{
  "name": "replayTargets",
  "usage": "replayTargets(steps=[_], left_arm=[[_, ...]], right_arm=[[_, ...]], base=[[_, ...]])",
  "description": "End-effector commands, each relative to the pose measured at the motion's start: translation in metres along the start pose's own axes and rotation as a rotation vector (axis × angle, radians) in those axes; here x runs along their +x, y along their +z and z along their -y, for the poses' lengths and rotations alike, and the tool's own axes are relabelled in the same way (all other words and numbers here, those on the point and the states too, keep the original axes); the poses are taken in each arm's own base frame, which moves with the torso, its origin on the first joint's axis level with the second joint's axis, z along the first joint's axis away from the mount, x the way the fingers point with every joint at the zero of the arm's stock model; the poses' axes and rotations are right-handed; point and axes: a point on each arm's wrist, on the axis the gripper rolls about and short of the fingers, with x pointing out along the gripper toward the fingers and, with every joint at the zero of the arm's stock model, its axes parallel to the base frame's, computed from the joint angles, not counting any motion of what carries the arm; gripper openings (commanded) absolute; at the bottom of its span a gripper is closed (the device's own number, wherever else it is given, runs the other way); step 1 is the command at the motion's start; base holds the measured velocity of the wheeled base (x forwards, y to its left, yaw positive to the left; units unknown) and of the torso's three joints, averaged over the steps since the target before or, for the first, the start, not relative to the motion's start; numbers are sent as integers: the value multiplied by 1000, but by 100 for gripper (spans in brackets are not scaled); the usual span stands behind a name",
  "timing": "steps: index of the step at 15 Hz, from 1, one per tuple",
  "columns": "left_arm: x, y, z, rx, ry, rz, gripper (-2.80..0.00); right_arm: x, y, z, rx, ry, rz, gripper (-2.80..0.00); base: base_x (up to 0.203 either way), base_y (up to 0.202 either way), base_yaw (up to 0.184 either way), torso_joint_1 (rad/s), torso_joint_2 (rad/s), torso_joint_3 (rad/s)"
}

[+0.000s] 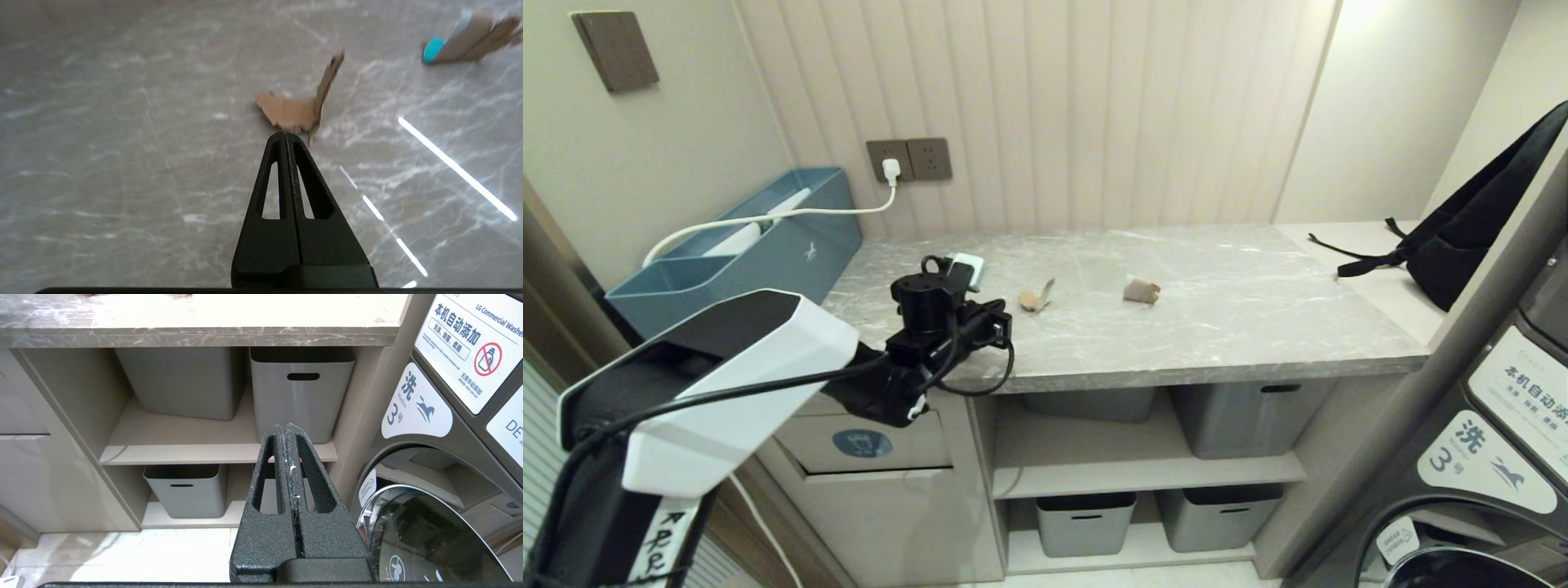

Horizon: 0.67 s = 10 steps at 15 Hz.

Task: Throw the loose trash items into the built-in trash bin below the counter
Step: Pick up the garbage

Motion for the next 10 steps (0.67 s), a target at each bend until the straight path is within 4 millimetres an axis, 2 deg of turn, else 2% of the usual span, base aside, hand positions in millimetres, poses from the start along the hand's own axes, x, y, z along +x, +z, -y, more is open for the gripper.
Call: replayTargets(steps=[1,3,5,8,10], left_arm=[[-11,23,-5,1,11,57,-280],[-22,42,-7,-9,12,87,-280],[-53,79,-11,-45,13,92,-280],[-122,134,-18,-103,62,85,-280],[-171,153,-23,-131,122,84,-280]], right_arm=[[0,0,0,0,0,-1,-280],[0,0,0,0,0,-1,-280],[0,0,0,0,1,-1,-280],[0,0,0,0,1,-1,-280],[0,0,0,0,1,-1,-280]], base=[[0,0,0,0,0,0],[0,0,0,0,0,0],[0,0,0,0,0,0],[0,0,0,0,0,0],[0,0,0,0,0,0]])
